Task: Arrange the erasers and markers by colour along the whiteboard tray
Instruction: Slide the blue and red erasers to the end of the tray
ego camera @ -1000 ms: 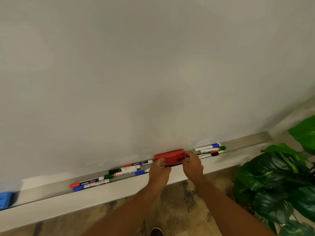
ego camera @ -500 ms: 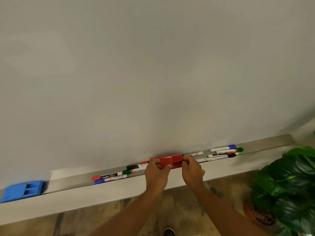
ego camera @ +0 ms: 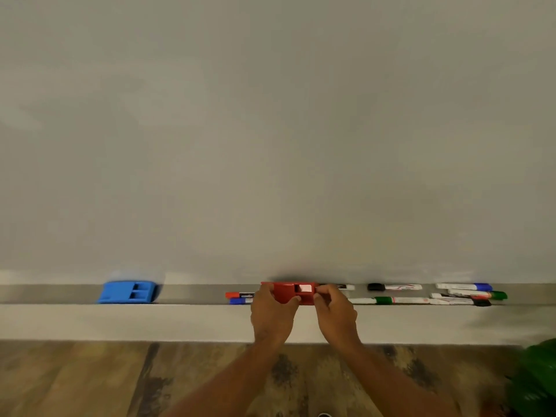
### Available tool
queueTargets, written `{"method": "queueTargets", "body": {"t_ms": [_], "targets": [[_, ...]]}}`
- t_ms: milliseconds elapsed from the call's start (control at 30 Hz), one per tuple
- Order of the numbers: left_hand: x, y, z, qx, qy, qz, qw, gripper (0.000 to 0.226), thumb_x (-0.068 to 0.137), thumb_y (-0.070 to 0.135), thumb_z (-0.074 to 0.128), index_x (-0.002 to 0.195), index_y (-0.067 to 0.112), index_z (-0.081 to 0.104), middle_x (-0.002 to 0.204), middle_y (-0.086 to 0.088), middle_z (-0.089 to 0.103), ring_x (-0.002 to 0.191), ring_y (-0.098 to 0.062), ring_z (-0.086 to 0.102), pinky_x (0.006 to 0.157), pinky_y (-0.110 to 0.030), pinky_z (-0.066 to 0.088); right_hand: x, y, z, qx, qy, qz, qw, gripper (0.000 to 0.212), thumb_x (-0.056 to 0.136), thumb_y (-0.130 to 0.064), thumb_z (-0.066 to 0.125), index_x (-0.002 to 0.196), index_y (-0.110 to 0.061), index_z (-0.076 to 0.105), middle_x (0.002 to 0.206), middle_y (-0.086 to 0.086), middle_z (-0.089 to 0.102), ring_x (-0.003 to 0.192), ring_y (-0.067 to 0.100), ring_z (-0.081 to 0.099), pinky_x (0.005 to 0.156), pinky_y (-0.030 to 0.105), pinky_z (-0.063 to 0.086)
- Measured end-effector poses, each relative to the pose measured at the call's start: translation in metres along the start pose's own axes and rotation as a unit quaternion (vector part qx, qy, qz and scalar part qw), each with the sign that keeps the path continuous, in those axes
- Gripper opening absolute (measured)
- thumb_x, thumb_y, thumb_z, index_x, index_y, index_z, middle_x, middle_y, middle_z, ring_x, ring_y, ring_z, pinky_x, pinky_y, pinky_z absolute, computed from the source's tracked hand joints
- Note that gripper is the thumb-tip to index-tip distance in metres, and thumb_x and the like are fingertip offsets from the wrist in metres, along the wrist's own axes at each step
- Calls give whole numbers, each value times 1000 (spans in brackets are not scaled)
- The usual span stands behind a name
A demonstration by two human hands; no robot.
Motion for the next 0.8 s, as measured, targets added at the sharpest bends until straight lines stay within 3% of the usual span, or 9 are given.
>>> {"method": "queueTargets", "body": {"t_ms": [167, 233, 333, 467, 600, 800], "targets": [[13, -17, -37, 78, 79, -6, 994, 61, 79, 49, 85, 130, 25, 61, 121, 4, 73, 110, -22, 68, 101, -43, 55, -10, -23, 30, 21, -65, -31, 997, 8, 100, -26, 64, 106, -33, 64, 96, -14, 68, 97, 15, 69, 86, 26, 53], [19, -26, -57, 111, 100, -3, 989, 62, 78, 55, 82, 130, 27, 62, 120, 7, 71, 113, -21, 64, 104, -45, 49, -13, -29, 42, 8, -89, -44, 995, 17, 99, -26, 66, 117, -27, 67, 108, -9, 70, 106, 17, 68, 95, 32, 56], [31, -41, -88, 139, 120, -3, 983, 60, 77, 57, 76, 127, 28, 61, 116, 7, 68, 114, -22, 59, 104, -46, 44, -16, -31, 52, -56, -81, -88, 991, 34, 97, -24, 69, 131, -20, 63, 133, 0, 65, 124, 22, 61, 110, 44, 49], [48, -60, -125, 184, 145, -6, 972, 56, 78, 55, 71, 125, 26, 60, 115, 4, 68, 114, -23, 59, 103, -45, 44, -15, -18, 54, -159, -50, -125, 978, 52, 95, -26, 70, 144, -16, 53, 150, 7, 54, 138, 29, 51, 115, 51, 38], [65, -77, -158, 223, 156, -16, 962, 54, 80, 51, 69, 125, 23, 59, 117, 0, 68, 117, -26, 58, 105, -46, 42, -11, 2, 53, -268, -60, -108, 956, 66, 100, -40, 58, 158, -19, 34, 165, 3, 34, 151, 24, 35, 121, 47, 30], [85, -92, -187, 245, 153, -39, 957, 48, 85, 44, 68, 123, 18, 57, 120, -3, 65, 121, -28, 55, 106, -47, 38, -12, 23, 54, -343, -87, -99, 930, 69, 103, -48, 44, 162, -23, 19, 170, -3, 22, 156, 20, 24, 125, 46, 24]]}}
Point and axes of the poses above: each hand's wrist, its own x-axis towards the middle knuckle, its own z-axis out of the palm, y = z × x, the point moved 1 cm from there along x, towards the middle knuckle
